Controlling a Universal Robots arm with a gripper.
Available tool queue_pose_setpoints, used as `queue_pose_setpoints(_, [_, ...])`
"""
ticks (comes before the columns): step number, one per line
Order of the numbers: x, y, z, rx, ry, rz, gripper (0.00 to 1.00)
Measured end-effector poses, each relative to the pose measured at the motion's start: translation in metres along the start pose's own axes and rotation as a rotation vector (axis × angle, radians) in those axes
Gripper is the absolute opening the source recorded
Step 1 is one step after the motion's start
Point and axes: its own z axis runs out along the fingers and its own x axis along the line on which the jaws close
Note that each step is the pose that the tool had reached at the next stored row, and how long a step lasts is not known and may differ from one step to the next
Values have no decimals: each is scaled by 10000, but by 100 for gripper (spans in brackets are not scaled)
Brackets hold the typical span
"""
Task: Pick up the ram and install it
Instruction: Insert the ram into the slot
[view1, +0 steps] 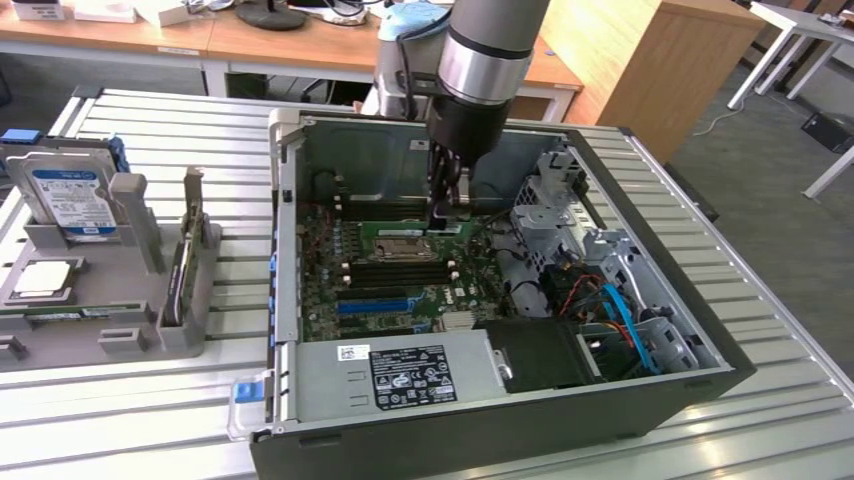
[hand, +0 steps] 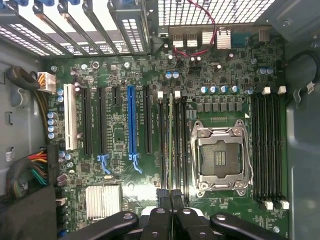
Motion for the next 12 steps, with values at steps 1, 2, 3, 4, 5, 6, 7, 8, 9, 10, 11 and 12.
queue_pose_setpoints(1, [0,0,13,0,0,0,12])
queue_pose_setpoints(2, [0,0,27,0,0,0,12])
queue_pose_setpoints(3, [-1,0,42,0,-1,0,12])
queue_pose_setpoints(4, [-1,0,57,0,-1,0,12])
queue_pose_setpoints(5, [-1,-1,71,0,0,0,12])
queue_pose_setpoints(6, [-1,-1,84,0,0,0,12])
queue_pose_setpoints(7, [-2,-1,97,0,-1,0,12])
queue_pose_setpoints(8, [-2,-1,107,0,0,0,12])
queue_pose_setpoints(9, [-2,-1,117,0,0,0,12])
queue_pose_setpoints(10, [-2,-1,121,0,1,0,12])
queue_pose_setpoints(11, [-2,-1,121,-1,1,0,12])
queue_pose_setpoints(12, [-2,-1,121,-1,2,0,12])
